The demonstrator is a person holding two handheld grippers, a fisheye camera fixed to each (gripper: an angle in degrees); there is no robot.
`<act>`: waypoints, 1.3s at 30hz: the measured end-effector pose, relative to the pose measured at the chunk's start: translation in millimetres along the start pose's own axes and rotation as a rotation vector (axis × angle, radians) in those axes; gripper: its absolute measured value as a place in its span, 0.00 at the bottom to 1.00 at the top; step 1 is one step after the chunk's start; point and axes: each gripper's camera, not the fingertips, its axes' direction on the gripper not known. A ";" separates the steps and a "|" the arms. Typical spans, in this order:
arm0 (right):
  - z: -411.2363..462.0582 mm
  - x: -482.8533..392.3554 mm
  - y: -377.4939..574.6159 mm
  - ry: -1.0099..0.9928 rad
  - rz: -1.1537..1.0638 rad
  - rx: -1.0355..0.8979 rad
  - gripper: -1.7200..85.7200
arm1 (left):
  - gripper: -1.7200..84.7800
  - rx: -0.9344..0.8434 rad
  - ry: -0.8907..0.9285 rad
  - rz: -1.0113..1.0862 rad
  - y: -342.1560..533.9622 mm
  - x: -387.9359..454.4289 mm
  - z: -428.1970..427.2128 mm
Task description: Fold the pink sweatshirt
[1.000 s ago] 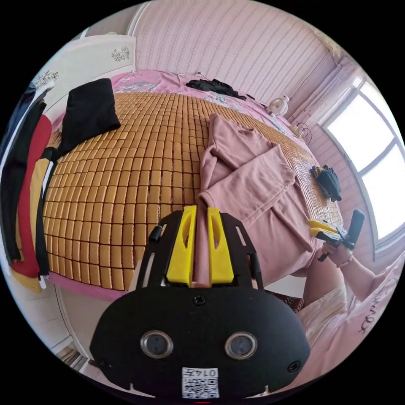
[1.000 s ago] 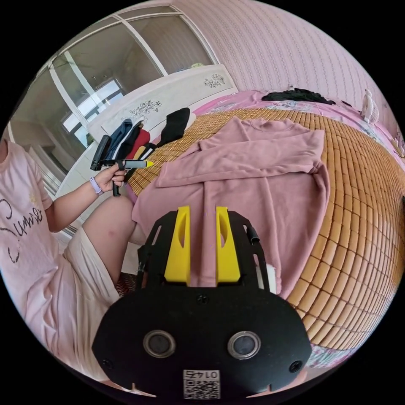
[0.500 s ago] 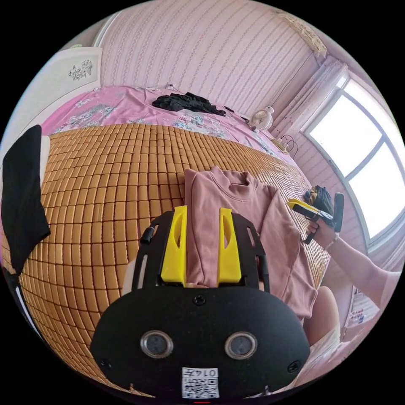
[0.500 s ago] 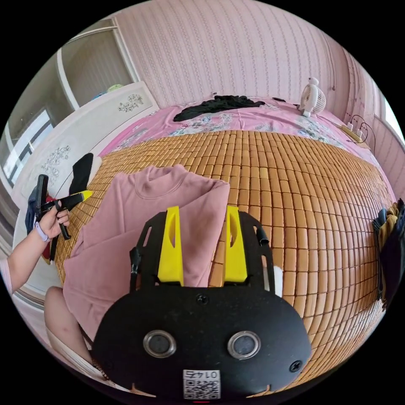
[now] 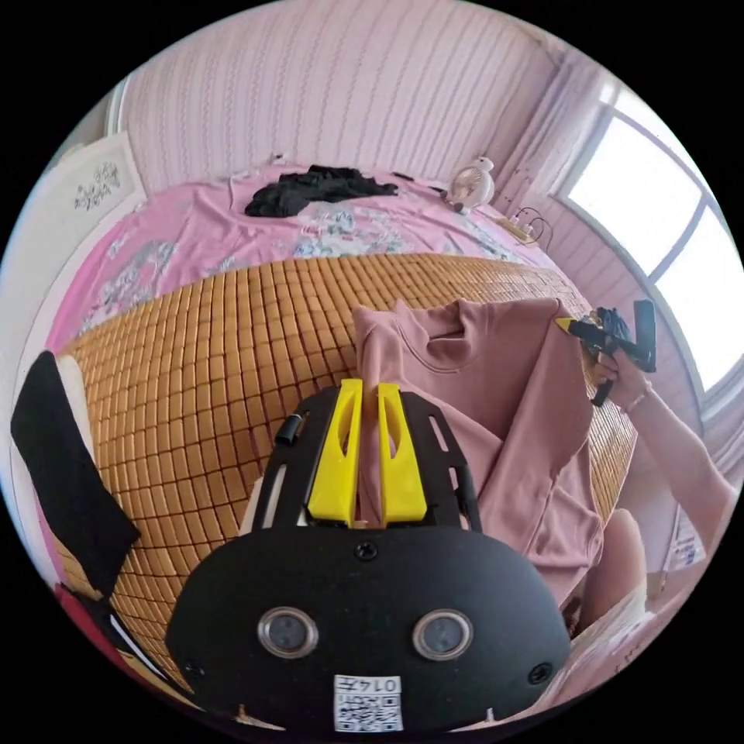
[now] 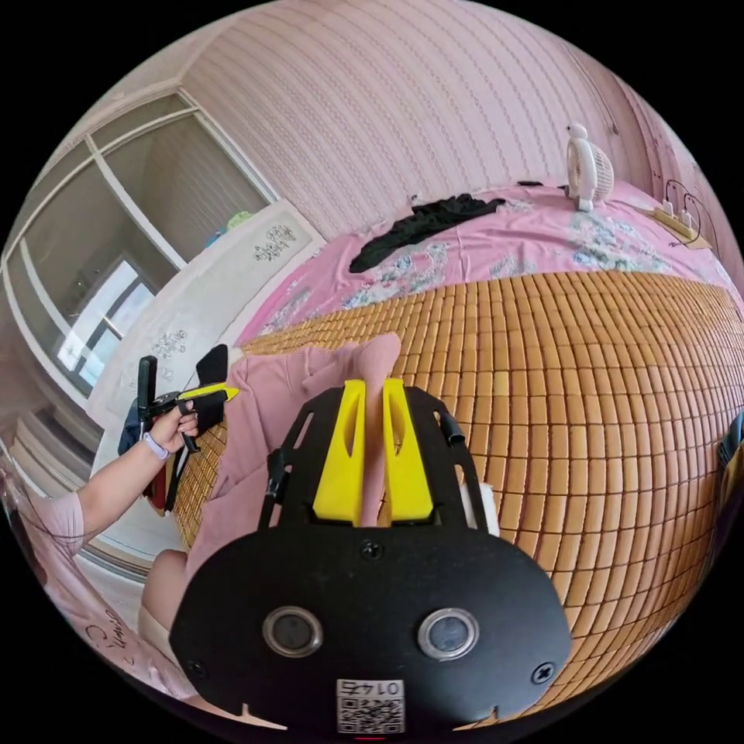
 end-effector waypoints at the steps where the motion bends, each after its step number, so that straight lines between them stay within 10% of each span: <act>1: -24.7 -10.6 8.2 -0.042 -0.049 0.040 0.06 | 0.06 0.024 0.010 0.020 2.3 2.2 -12.9; 8: -145.3 -94.1 170.2 -0.319 -0.384 -0.271 0.08 | 0.06 -0.004 0.242 0.057 168.0 19.3 -141.0; 15: -139.5 -97.2 305.4 -0.045 -0.152 -0.604 0.12 | 0.05 -0.228 0.089 -0.248 359.3 32.4 -188.0; 22: -117.8 -88.2 295.3 0.017 0.150 -0.393 0.16 | 0.12 -0.076 0.048 -0.296 336.4 51.2 -161.2; 30: -94.8 -80.4 285.9 -0.024 0.108 -0.516 0.09 | 0.11 -0.333 0.142 -0.229 271.1 66.6 -44.6; 39: -165.5 -56.3 270.5 -0.195 0.088 -0.529 0.07 | 0.08 -0.277 0.231 -0.089 248.1 96.1 -130.9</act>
